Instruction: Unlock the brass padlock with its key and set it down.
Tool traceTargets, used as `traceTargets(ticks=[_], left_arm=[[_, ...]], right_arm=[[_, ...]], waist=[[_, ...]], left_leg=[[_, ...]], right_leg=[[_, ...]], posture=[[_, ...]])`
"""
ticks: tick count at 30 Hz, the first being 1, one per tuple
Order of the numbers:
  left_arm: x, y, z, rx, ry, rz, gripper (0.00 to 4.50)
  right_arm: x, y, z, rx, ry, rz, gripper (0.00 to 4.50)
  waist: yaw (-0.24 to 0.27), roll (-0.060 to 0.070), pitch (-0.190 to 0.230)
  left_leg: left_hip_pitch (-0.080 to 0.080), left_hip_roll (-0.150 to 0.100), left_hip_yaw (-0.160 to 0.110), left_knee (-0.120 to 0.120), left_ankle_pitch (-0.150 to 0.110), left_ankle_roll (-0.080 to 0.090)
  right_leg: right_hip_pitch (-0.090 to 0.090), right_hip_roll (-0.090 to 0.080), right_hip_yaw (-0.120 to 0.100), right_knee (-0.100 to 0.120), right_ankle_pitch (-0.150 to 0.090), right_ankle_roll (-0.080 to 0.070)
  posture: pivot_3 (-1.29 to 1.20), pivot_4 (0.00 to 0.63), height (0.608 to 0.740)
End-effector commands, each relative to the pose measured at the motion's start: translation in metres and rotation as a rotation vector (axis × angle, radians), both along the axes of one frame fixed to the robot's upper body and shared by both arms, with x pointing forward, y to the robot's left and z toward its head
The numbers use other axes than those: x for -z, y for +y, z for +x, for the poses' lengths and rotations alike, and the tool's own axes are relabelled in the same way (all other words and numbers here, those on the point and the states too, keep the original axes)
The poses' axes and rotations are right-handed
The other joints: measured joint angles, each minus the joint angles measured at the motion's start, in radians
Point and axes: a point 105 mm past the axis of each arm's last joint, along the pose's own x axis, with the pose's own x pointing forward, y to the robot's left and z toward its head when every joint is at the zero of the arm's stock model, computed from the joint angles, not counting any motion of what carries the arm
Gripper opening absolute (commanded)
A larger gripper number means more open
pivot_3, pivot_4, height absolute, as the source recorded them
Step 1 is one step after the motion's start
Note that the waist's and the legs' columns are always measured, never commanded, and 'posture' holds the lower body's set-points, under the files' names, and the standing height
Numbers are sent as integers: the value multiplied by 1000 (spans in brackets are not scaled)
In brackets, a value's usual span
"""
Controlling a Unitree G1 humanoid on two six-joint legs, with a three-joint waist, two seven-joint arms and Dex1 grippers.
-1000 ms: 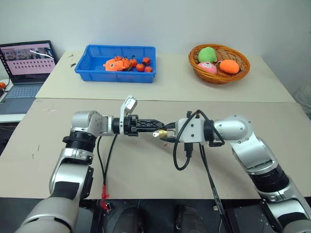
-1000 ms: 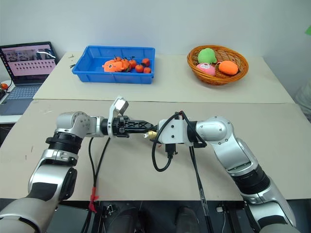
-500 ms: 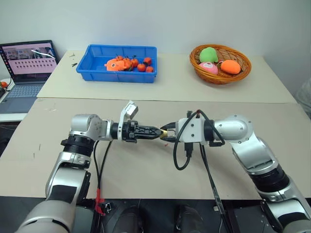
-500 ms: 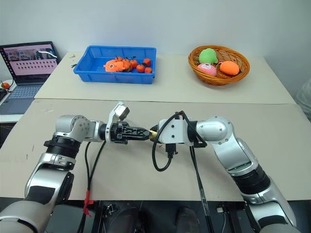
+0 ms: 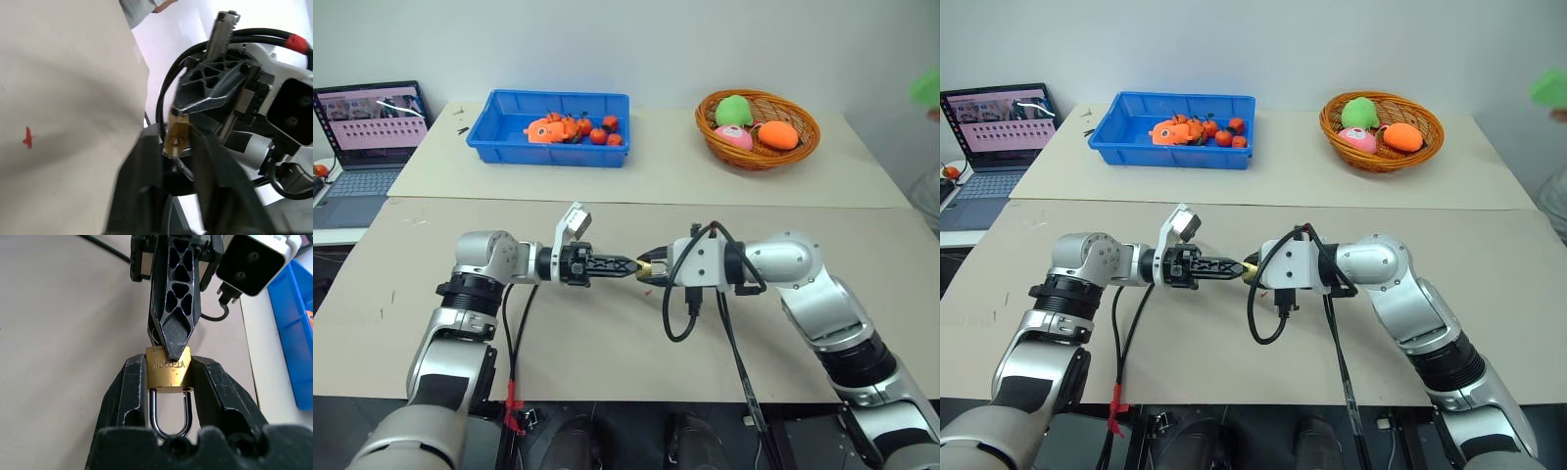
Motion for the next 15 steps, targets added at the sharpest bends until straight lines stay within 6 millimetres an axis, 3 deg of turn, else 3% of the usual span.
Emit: traceTargets(ticks=[1, 15], left_arm=[[-8, 0, 2, -5, -21, -29, 5], [-9, -5, 3, 3, -35, -36, 5]], right_arm=[[-15, 2, -3, -25, -77, 14, 910], [-14, 1, -4, -21, -77, 12, 910]], waist=[[0, 0, 0], [0, 0, 0]], left_leg=[[0, 0, 0, 0, 0, 0], [0, 0, 0, 0, 0, 0]], right_leg=[[0, 0, 0, 0, 0, 0], [0, 0, 0, 0, 0, 0]], posture=[[0, 150, 692], [0, 150, 692]])
